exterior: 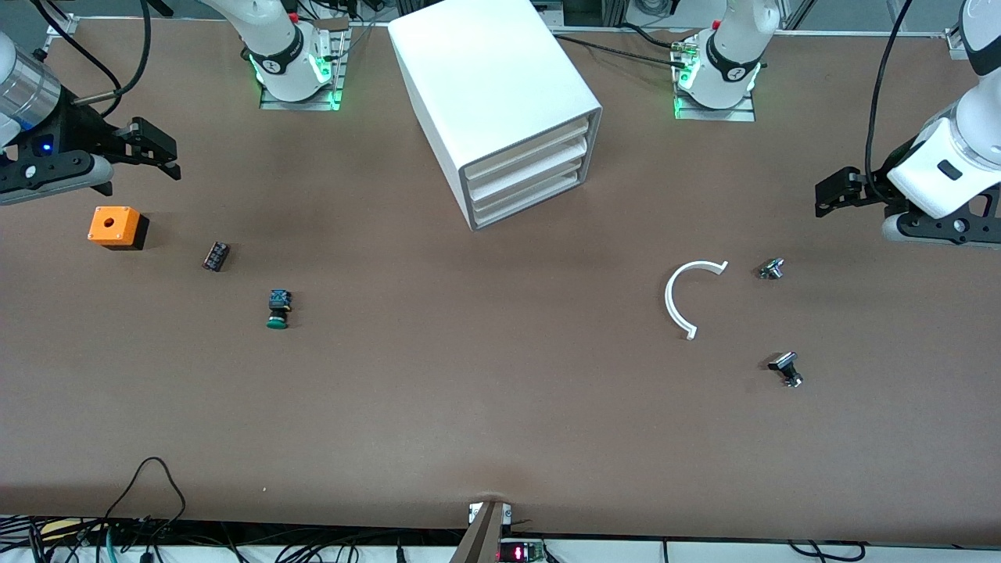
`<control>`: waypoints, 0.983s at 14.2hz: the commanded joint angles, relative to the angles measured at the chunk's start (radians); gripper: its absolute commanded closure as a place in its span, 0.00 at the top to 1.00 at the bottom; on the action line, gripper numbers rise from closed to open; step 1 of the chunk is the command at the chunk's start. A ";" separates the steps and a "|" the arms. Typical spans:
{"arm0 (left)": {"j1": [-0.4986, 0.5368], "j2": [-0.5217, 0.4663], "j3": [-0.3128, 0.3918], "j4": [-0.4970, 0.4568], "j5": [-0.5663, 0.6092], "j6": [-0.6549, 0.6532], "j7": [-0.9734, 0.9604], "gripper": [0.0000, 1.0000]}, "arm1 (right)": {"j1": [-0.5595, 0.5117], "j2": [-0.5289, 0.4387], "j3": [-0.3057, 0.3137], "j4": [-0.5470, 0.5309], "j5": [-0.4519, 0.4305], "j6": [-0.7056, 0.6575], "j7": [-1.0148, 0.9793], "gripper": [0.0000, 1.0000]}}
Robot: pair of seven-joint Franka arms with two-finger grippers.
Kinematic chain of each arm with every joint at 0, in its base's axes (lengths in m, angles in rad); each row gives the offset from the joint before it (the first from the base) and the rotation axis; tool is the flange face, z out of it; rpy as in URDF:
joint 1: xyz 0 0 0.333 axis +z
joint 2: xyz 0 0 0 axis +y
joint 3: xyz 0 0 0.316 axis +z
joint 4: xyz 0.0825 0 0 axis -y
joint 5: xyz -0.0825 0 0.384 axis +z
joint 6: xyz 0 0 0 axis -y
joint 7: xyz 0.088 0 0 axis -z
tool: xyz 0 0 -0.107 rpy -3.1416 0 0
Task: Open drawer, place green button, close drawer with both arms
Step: 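Move the left gripper toward the white cabinet's drawer handle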
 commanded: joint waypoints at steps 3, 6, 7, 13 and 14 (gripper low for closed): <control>0.007 0.010 -0.004 0.020 0.003 -0.019 0.025 1.00 | -0.011 0.008 0.009 0.021 -0.011 -0.005 -0.008 1.00; -0.001 0.023 -0.012 0.021 -0.073 -0.016 0.016 1.00 | -0.011 0.008 0.009 0.021 -0.010 -0.005 -0.008 1.00; -0.011 0.040 -0.015 0.021 -0.075 -0.013 0.014 1.00 | -0.011 0.008 0.009 0.021 -0.010 -0.005 -0.008 1.00; -0.053 0.178 -0.122 0.072 -0.213 -0.012 0.014 1.00 | -0.011 0.008 0.009 0.022 -0.007 -0.003 -0.005 1.00; -0.056 0.195 -0.130 0.090 -0.216 -0.012 0.016 1.00 | -0.011 0.008 0.009 0.021 -0.007 -0.003 -0.005 1.00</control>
